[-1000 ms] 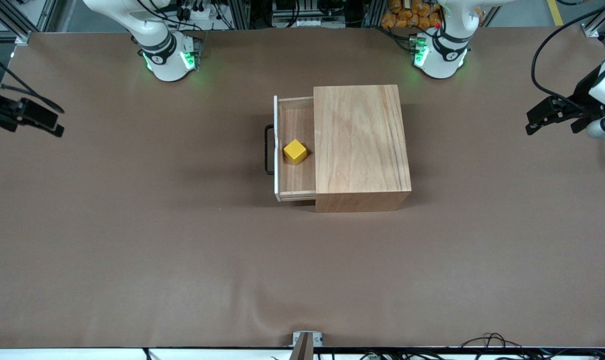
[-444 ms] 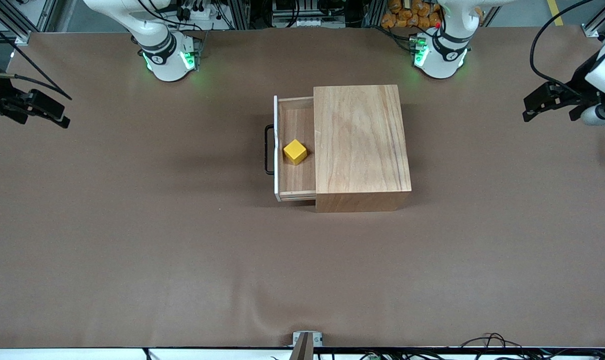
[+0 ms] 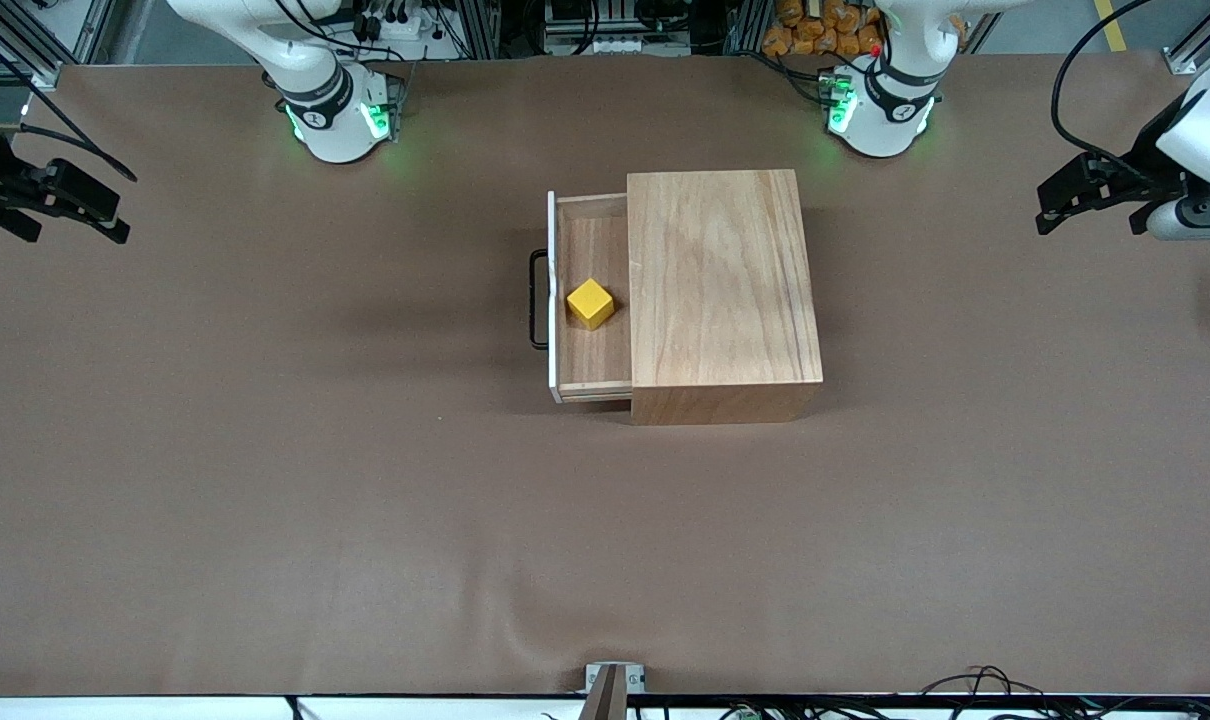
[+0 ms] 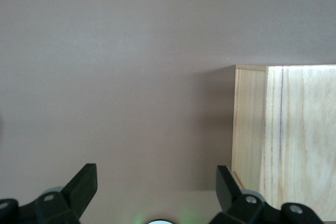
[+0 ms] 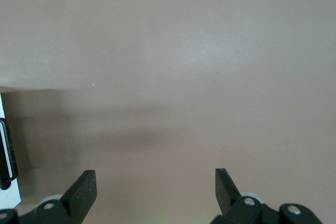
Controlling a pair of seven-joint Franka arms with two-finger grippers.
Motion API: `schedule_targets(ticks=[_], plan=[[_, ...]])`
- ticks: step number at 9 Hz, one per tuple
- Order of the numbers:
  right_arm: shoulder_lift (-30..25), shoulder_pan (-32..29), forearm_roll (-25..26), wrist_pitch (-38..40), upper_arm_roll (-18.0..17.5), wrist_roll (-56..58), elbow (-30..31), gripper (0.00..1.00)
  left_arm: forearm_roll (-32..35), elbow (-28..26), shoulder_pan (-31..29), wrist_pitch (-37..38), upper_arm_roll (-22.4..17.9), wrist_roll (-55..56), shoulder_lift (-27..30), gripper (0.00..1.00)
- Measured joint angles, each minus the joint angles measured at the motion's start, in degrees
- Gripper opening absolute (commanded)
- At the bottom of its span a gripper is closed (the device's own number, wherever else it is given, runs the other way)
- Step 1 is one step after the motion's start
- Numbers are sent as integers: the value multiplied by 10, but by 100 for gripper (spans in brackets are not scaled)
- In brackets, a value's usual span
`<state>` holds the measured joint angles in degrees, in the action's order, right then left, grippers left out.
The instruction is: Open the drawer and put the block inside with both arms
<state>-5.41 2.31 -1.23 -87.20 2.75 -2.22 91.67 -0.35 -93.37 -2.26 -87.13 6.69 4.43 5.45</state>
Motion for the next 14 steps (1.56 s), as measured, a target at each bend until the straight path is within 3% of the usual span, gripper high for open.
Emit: schedule_targets(ticks=[2,14], plan=[[0,-19,0,-1,-14,3,-4,100,-10,0,-2,3,-5,0,0,100],[5,-21,13,0,-20,6,-10,100,-10,5,-8,10,-12,0,0,100]])
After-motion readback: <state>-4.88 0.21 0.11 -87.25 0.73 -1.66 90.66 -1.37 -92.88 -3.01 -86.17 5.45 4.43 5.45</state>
